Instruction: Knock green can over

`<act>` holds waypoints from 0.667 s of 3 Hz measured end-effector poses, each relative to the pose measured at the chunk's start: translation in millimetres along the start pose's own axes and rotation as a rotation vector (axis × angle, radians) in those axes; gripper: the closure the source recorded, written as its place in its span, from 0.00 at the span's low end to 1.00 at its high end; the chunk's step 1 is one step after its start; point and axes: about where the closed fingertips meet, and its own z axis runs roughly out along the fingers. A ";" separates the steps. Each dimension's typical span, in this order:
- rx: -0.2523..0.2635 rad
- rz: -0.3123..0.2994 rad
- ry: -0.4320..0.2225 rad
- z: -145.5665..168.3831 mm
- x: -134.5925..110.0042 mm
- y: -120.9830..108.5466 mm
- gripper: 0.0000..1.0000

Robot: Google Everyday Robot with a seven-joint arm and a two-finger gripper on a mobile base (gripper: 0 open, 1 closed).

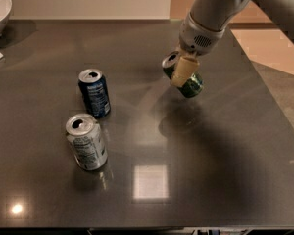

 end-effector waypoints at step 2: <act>-0.099 -0.119 0.111 21.7 3.5 15.7 0.36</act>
Offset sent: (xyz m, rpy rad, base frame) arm -0.0232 0.0048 -0.0346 -0.1887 0.1296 0.2037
